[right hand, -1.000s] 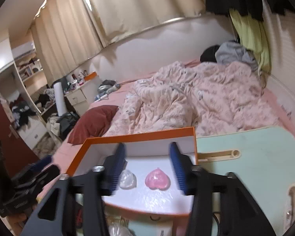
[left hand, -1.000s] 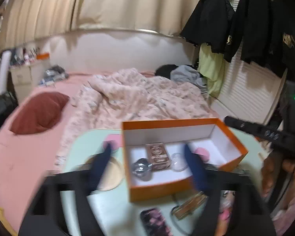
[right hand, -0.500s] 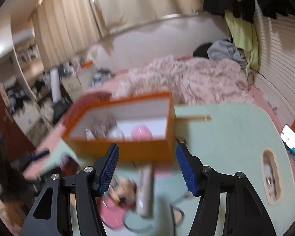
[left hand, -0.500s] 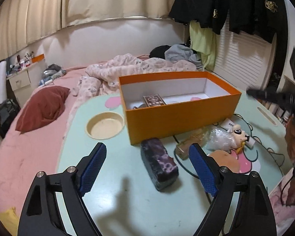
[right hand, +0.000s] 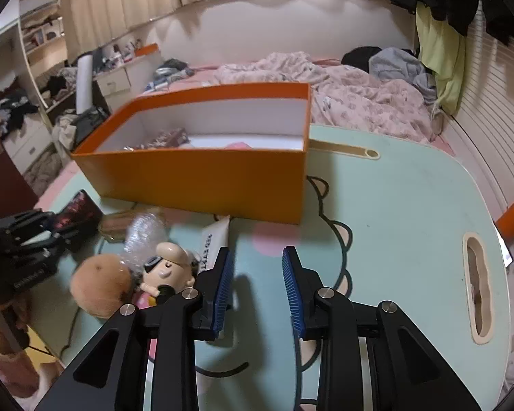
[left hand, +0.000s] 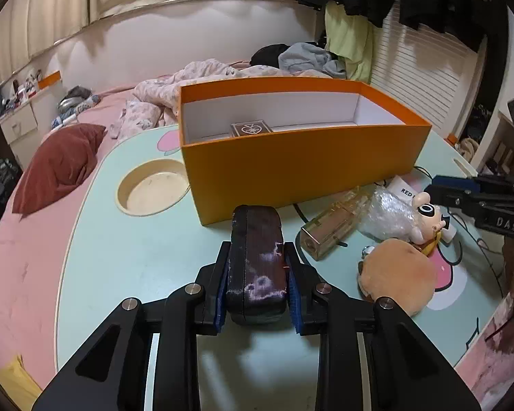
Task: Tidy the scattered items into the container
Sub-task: 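Grasp the dark pouch with the left tool while the right tool grasps the white tube, then lower the pouch into the orange box with the left tool while the right tool drops the white tube in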
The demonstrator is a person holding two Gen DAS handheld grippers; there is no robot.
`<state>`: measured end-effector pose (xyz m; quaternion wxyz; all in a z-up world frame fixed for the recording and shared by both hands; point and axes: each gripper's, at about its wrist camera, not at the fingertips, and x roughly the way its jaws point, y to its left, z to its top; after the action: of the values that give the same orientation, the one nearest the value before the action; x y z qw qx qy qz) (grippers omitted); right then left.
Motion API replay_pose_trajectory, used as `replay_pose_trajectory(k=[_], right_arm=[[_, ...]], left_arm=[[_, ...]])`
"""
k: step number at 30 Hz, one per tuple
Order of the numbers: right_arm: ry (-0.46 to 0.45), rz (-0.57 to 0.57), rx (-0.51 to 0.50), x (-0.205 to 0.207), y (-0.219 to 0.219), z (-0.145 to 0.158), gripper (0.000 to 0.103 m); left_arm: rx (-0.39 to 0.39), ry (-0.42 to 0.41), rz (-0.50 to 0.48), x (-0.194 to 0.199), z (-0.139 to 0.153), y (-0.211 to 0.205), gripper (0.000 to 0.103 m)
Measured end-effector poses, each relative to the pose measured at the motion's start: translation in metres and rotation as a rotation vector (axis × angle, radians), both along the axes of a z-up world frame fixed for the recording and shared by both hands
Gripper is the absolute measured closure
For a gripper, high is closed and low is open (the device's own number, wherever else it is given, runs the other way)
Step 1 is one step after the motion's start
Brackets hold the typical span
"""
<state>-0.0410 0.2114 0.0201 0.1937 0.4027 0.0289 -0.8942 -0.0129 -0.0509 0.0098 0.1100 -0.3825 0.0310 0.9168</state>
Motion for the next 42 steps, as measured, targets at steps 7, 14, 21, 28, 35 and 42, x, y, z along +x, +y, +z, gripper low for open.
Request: replay_pose_trajectory(k=[7, 14, 21, 28, 35, 42], right_arm=[[0.008, 0.048, 0.011, 0.006, -0.009, 0.000, 0.074], [-0.003, 0.092, 0.080, 0.007, -0.032, -0.013, 0.074], [0.006, 0.072, 0.079, 0.008, -0.031, -0.012, 0.084], [0.037, 0.070, 0.002, 0.017, -0.020, 0.007, 0.084], [0.093, 0.078, -0.079, 0.021, -0.013, 0.038, 0.084], [0.177, 0.055, -0.143, -0.014, -0.023, 0.077, 0.084]], left_arm=[[0.042, 0.040, 0.022, 0.009, 0.010, -0.010, 0.074], [0.058, 0.055, 0.045, 0.009, 0.013, -0.015, 0.074], [0.069, 0.061, 0.047, 0.011, 0.012, -0.017, 0.074], [0.106, 0.080, 0.038, 0.019, 0.024, -0.022, 0.074], [0.141, 0.150, 0.000, 0.025, 0.056, -0.021, 0.074], [0.168, 0.239, 0.003, -0.005, 0.090, -0.014, 0.074]])
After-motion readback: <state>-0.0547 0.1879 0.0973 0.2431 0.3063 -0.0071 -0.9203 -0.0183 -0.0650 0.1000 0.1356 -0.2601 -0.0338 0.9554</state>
